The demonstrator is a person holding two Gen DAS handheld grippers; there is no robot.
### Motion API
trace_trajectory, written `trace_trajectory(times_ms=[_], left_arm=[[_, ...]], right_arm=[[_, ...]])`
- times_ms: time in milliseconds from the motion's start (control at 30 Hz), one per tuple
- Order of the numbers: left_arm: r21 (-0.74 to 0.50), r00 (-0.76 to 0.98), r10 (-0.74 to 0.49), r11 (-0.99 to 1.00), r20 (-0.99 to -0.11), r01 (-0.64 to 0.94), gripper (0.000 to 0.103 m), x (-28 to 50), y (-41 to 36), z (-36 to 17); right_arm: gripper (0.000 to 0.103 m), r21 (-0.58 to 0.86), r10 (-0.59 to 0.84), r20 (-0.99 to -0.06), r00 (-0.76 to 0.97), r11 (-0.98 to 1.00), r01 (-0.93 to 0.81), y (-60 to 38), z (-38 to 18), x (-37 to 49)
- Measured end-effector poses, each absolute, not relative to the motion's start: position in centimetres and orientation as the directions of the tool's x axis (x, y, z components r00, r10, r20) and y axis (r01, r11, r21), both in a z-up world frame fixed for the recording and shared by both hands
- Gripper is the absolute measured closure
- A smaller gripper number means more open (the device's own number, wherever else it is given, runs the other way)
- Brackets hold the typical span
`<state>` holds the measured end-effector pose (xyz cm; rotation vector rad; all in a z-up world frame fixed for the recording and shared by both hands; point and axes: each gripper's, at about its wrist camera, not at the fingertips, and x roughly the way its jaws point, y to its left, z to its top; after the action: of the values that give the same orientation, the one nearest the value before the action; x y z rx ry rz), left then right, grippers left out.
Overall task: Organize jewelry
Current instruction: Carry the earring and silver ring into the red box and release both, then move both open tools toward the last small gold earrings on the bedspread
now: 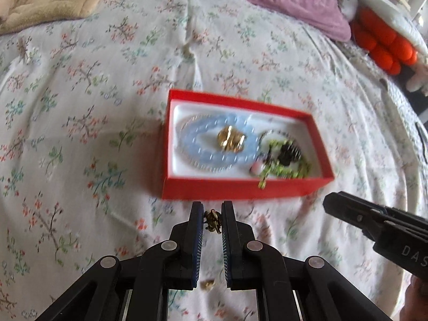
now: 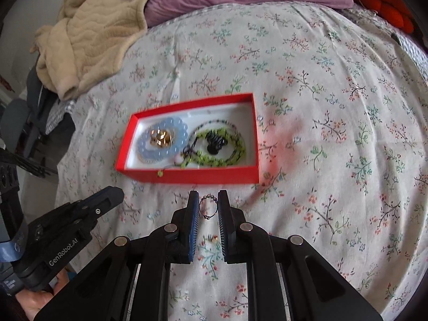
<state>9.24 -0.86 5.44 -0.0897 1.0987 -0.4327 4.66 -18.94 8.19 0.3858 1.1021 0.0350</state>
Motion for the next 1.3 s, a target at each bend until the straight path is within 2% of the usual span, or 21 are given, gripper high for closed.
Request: trace_trajectory(times_ms=[800, 867, 933, 1000, 1300], left_arm=[[-0.263, 0.392, -0.355, 0.926, -0.849, 0.269, 0.094, 13.6, -3.4, 4.0], [-0.265, 0.388, -0.358, 0.925, -0.849, 0.274, 0.086, 13.4, -3.4, 4.2], [-0.256, 0.389, -0.353, 0.926, -0.851, 0.279, 0.077, 13.2, -3.3, 4.3], [-0.247, 0.395, -0.346, 0.928, -0.851, 0.281, 0.072, 12.9, -3.2, 4.6], [-0.219, 0.412, -0.333, 0.928, -0.848, 0.300, 0.044, 10.6, -2.1, 6.1]], right_arm=[[0.087, 0.332, 0.212, -0.870, 0.445, 0.919, 0.211, -20.8, 6.5, 9.0], [0.084, 0.341, 0.222, -0.870, 0.441, 0.916, 0.210, -20.9, 6.5, 9.0], [0.073, 0.340, 0.222, -0.868, 0.444, 0.917, 0.207, -21.1, 6.7, 8.7], [0.068, 0.340, 0.218, -0.863, 0.455, 0.917, 0.206, -21.3, 7.1, 8.4], [0.060, 0.327, 0.203, -0.856, 0.476, 0.925, 0.193, -22.0, 8.3, 6.6]])
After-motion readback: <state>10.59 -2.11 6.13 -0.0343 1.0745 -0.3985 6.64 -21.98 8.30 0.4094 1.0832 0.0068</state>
